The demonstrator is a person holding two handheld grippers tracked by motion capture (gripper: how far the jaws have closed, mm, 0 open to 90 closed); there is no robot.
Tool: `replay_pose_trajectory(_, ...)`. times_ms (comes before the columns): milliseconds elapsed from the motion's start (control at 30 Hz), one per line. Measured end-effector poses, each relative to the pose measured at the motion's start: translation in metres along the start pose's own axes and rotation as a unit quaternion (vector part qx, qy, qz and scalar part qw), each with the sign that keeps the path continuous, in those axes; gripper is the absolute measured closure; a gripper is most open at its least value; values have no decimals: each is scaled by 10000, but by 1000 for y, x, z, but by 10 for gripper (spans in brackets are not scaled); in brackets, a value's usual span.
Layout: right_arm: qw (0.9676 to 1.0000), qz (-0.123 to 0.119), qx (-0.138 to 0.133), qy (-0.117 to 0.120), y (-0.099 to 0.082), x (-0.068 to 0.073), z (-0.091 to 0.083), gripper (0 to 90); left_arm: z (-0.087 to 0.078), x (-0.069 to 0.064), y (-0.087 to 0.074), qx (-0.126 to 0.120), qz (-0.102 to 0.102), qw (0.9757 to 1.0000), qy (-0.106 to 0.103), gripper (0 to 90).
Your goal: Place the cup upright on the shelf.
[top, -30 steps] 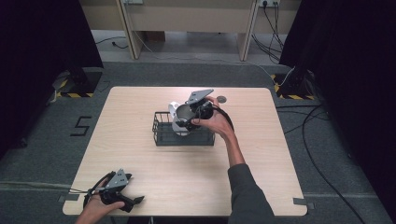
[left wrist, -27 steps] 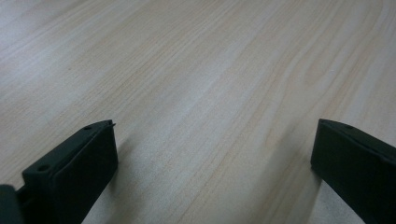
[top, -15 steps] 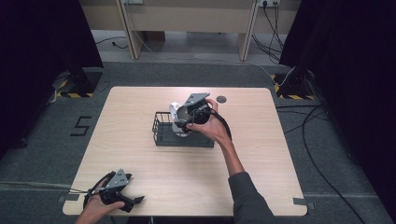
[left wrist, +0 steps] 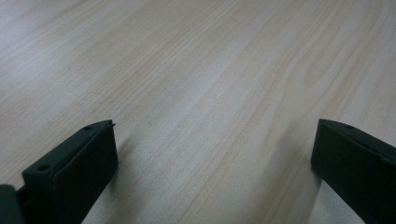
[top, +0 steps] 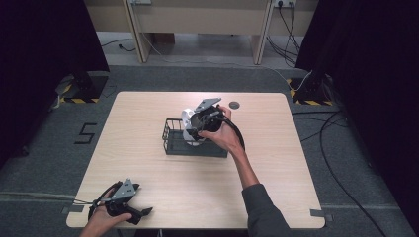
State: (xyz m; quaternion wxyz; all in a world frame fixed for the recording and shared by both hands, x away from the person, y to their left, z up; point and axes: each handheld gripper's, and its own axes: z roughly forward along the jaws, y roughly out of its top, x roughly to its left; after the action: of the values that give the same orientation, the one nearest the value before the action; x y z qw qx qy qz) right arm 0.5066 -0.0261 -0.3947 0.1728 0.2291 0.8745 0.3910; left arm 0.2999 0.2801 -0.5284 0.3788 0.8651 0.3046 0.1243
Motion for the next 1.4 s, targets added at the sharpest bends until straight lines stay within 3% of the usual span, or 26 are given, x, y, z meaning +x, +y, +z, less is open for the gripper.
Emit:
replay_pose_trajectory(233, 9992, -345, -68, 187, 4, -4, -1, 58, 0, 0, 0, 2, 1, 10000, -2, 0)
replay_pose_trajectory(400, 9957, -848, 247, 271, 8, -1, 3, 59, 0, 0, 0, 3, 3, 10000, -2, 0)
replay_pose_trajectory(567, 9942, -973, 239, 389, 12, 2, 10, 57, 0, 0, 0, 4, 5, 10000, 0, 0)
replay_pose_trajectory(867, 9960, -780, -184, 390, 12, 1, 8, 110, 0, 0, 0, 2, 4, 10000, -1, 0)
replay_pose_trajectory(900, 9958, -715, -354, 446, 14, 0, 5, 157, 0, 0, 0, 3, 5, 10000, -1, 0)
replay_pose_trajectory(967, 9960, -656, -424, 434, 14, 1, 3, 154, 0, 0, 0, 3, 4, 10000, 0, 0)
replay_pose_trajectory(1033, 9955, -502, -718, 364, 17, -1, -6, 151, 0, 0, 0, 3, 7, 10000, 0, 0)
replay_pose_trajectory(1400, 9937, -130, -1068, 323, 2, -3, -30, 151, 0, 0, 0, -1, 6, 10000, 7, 0)
